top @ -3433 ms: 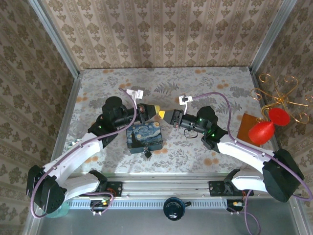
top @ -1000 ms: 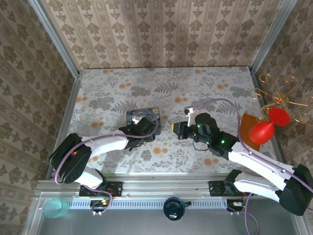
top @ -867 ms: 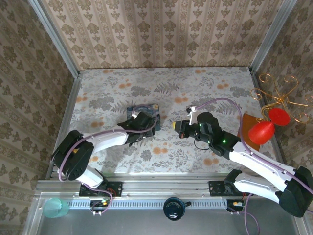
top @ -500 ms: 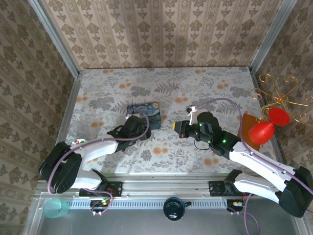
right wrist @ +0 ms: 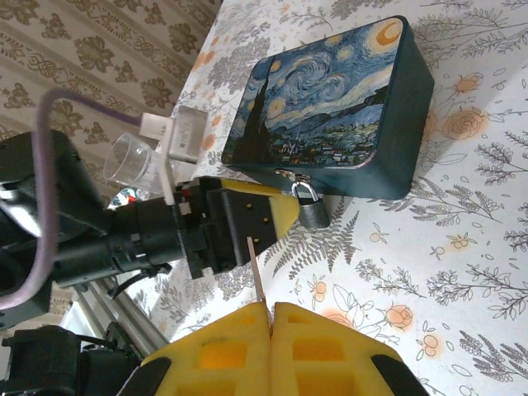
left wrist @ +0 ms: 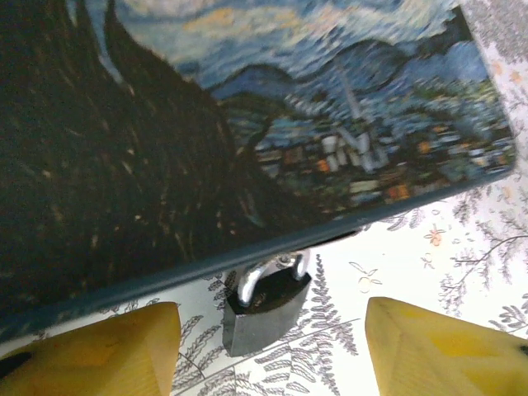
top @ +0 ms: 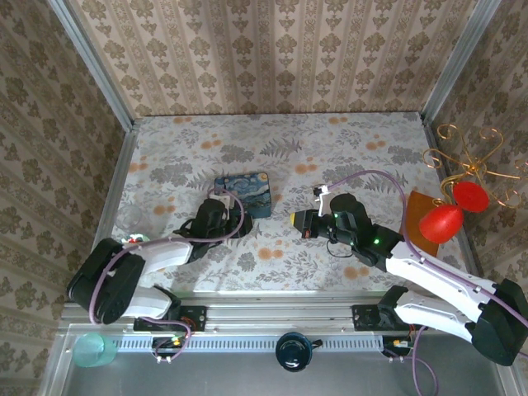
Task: Unlock a padlock with a key
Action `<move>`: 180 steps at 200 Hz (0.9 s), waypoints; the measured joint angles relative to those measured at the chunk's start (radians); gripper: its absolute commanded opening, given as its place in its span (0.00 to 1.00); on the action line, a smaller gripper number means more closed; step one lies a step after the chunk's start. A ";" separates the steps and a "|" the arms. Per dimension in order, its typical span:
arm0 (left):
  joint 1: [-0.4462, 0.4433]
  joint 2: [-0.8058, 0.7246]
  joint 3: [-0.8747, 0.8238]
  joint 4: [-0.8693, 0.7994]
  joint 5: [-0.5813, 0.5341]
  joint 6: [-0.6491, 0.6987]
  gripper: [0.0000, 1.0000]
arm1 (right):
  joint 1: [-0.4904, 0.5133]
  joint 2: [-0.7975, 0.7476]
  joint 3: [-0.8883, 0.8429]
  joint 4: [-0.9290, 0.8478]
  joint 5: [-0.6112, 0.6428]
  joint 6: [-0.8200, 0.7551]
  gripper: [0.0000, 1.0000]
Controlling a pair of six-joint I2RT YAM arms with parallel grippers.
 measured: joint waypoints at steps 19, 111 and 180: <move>0.004 0.054 0.000 0.035 0.024 0.004 0.61 | 0.002 0.000 0.000 0.000 0.000 0.000 0.00; 0.004 0.175 0.033 0.153 0.034 0.006 0.47 | 0.002 0.000 0.000 0.004 0.000 0.000 0.00; 0.003 0.194 0.031 0.211 0.028 -0.024 0.26 | 0.006 0.010 0.000 0.017 0.000 0.000 0.00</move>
